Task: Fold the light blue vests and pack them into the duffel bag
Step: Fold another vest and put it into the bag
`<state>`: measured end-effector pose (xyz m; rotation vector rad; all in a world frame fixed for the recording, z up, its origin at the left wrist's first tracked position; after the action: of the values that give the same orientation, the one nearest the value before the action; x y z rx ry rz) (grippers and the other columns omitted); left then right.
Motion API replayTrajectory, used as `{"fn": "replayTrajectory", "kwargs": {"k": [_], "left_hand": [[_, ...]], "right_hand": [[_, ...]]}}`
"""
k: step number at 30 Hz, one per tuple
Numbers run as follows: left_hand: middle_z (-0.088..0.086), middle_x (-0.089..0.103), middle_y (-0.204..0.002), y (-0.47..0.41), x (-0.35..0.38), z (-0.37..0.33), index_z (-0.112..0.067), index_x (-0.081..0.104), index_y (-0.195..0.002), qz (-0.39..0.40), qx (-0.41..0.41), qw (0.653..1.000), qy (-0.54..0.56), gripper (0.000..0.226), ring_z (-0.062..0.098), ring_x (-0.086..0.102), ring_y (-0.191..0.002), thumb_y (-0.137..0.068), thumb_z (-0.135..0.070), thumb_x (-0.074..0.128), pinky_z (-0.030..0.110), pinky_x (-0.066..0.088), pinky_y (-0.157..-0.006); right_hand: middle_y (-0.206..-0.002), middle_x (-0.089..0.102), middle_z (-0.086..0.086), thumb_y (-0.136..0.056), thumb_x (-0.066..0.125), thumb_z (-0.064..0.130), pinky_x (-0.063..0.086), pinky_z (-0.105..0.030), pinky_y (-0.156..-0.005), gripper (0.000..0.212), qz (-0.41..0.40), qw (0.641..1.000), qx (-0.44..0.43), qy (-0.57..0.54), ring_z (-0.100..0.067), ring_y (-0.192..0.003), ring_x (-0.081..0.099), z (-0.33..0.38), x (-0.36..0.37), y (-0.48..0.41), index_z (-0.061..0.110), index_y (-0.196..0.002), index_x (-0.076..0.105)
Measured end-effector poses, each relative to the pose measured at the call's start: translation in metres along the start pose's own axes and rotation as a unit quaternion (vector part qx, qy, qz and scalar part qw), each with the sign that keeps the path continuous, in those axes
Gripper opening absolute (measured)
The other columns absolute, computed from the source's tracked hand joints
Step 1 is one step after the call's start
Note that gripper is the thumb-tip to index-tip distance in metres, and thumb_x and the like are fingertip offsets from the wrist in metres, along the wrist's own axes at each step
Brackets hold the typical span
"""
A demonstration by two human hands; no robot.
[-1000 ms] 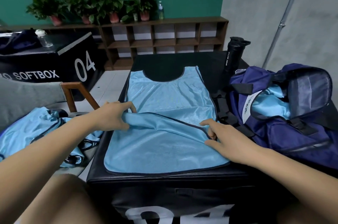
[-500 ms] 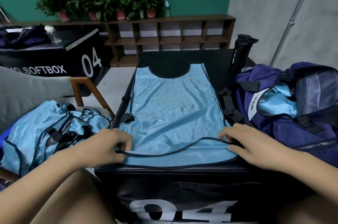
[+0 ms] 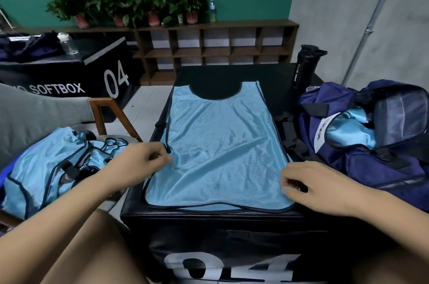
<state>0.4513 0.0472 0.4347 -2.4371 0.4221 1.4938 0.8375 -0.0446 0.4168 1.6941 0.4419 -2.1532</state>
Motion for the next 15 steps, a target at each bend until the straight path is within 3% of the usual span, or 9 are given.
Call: {"fn": "replayTrajectory", "kwargs": {"k": [2, 5, 10, 15], "left_hand": [[-0.003, 0.068, -0.064, -0.021, -0.003, 0.007, -0.027, 0.064, -0.08, -0.064, -0.028, 0.997, -0.033, 0.028, 0.015, 0.064, -0.058, -0.099, -0.046, 0.07, 0.035, 0.051, -0.057], [-0.004, 0.065, -0.062, -0.047, 0.003, 0.015, -0.026, 0.061, -0.078, -0.088, -0.067, 0.991, -0.078, 0.029, 0.014, 0.062, -0.061, -0.093, -0.046, 0.075, 0.031, 0.043, -0.054], [-0.001, 0.065, -0.073, -0.065, 0.017, 0.025, -0.019, 0.061, -0.08, -0.071, -0.132, 0.976, -0.158, 0.037, 0.019, 0.063, -0.07, -0.087, -0.054, 0.072, 0.033, 0.051, -0.057], [0.0, 0.067, -0.073, -0.066, 0.017, 0.041, -0.017, 0.066, -0.08, -0.037, -0.17, 0.968, -0.182, 0.029, 0.02, 0.064, -0.068, -0.084, -0.046, 0.071, 0.031, 0.053, -0.057]], "right_hand": [[-0.088, 0.058, 0.014, -0.101, 0.057, 0.039, 0.05, -0.03, -0.078, 0.015, -0.026, 1.0, -0.003, -0.016, -0.008, -0.088, 0.058, 0.003, -0.004, -0.009, 0.035, -0.087, 0.054], [-0.093, 0.056, 0.016, -0.102, 0.056, 0.038, 0.048, -0.029, -0.08, 0.008, -0.053, 0.999, -0.001, -0.005, -0.005, -0.094, 0.054, 0.007, -0.003, -0.024, 0.036, -0.094, 0.056], [-0.1, 0.048, 0.011, -0.099, 0.054, 0.036, 0.034, -0.028, -0.078, 0.009, -0.037, 0.997, 0.002, 0.072, -0.013, -0.099, 0.05, 0.001, 0.018, -0.043, 0.03, -0.104, 0.056], [-0.104, 0.044, 0.013, -0.101, 0.053, 0.04, 0.045, -0.033, -0.084, 0.011, -0.034, 0.998, 0.026, 0.046, -0.01, -0.103, 0.05, -0.007, 0.024, -0.04, 0.033, -0.11, 0.052]]}}
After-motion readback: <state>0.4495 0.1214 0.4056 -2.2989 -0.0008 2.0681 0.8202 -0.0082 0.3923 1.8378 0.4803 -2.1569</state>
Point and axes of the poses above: each hand's wrist, its own y-axis away from the middle knuckle, its own x-axis out of the palm, z = x × y, the point moved 7 cm from there along -y, towards the middle knuckle
